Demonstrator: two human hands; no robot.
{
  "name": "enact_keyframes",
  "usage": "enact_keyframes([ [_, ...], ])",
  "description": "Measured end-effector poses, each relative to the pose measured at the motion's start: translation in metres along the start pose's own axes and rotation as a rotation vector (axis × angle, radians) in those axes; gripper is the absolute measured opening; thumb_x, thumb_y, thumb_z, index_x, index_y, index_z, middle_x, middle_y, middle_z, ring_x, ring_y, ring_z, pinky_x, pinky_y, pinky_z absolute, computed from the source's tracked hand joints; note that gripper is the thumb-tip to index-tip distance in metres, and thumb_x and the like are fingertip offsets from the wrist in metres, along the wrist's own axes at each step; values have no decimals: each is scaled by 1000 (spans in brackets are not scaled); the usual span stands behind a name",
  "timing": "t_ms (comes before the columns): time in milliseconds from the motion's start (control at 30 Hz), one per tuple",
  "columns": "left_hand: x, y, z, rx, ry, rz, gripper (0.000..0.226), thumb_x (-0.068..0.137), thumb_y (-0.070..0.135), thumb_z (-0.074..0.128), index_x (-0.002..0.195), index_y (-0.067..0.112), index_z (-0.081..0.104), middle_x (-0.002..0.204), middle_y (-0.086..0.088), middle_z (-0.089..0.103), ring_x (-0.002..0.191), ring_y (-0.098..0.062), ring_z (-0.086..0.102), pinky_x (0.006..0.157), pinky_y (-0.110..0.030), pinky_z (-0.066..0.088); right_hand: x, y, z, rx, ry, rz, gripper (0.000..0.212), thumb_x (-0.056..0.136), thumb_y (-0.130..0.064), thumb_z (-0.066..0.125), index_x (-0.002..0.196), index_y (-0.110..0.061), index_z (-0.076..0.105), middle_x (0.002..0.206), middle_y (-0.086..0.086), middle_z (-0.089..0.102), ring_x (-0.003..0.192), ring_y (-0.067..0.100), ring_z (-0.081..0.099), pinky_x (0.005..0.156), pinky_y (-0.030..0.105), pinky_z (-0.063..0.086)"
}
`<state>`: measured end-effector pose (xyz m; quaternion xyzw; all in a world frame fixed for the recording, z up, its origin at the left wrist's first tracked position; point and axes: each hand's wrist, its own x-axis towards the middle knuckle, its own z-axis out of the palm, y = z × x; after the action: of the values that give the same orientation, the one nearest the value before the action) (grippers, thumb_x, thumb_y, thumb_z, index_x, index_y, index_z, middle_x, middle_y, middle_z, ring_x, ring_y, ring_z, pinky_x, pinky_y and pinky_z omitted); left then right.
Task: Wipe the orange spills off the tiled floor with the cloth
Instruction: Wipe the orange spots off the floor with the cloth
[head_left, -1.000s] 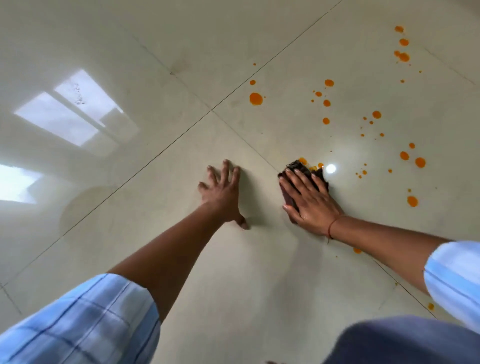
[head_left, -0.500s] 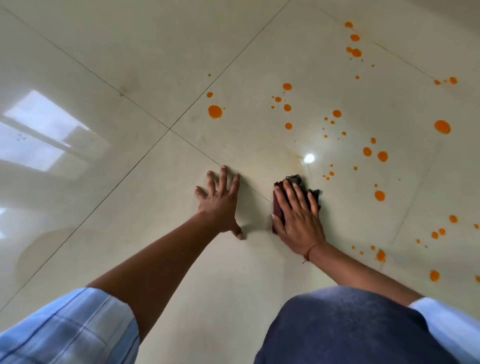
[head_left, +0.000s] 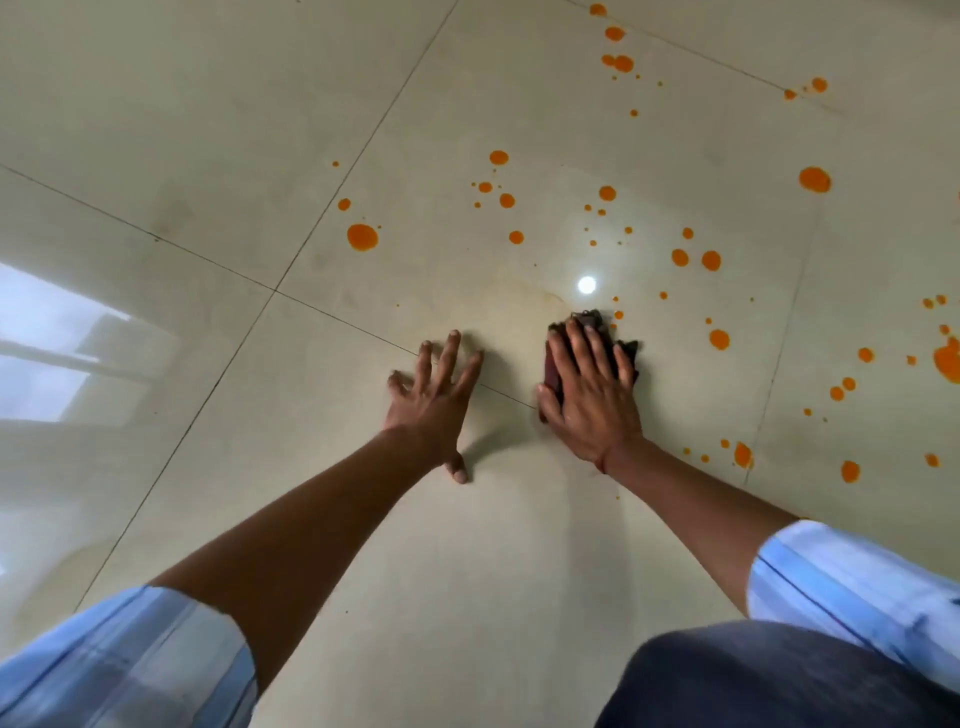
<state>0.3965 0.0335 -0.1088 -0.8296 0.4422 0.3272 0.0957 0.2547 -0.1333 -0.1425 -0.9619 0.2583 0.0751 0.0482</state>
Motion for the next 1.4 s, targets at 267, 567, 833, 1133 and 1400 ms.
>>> enact_keyframes([
  [267, 6, 12, -16, 146, -113, 3, 157, 47, 56, 88, 145, 18, -29, 149, -16, -39, 139, -49, -20, 104, -65, 29, -75, 36, 8, -23, -62, -38, 70, 92, -50, 33, 155, -21, 21, 163, 4, 18, 150, 23, 15, 119, 48, 11],
  [567, -8, 92, 6, 391, -124, 430, 149, 53, 51, 87, 147, 21, -24, 153, -11, -35, 141, -42, -22, 109, -67, 13, -119, 55, 16, 40, -65, 33, 69, 93, -51, 31, 155, -21, 21, 163, 5, 19, 151, 22, 12, 120, 50, 13],
  [833, -4, 107, 18, 359, -170, 336, 153, 53, 60, 84, 142, 18, -33, 139, -11, -51, 130, -45, -39, 102, -74, 3, -144, 87, 15, 49, -54, 277, 69, 91, -49, 30, 153, -19, 25, 161, 5, 23, 148, 25, 20, 118, 50, 16],
  [1133, -2, 108, 20, 324, -177, 322, 155, 51, 56, 86, 142, 20, -34, 139, -8, -52, 129, -44, -42, 102, -75, 0, -187, 95, 21, 42, -86, 328, 68, 94, -49, 28, 155, -20, 19, 163, 4, 18, 149, 25, 17, 119, 47, 11],
  [1400, -2, 117, 16, 423, -178, 283, 155, 50, 58, 86, 143, 15, -32, 145, -15, -45, 133, -50, -33, 104, -73, 9, -185, 103, 25, 86, -30, 548, 69, 93, -48, 26, 155, -18, 21, 162, 6, 21, 149, 25, 17, 120, 48, 11],
])
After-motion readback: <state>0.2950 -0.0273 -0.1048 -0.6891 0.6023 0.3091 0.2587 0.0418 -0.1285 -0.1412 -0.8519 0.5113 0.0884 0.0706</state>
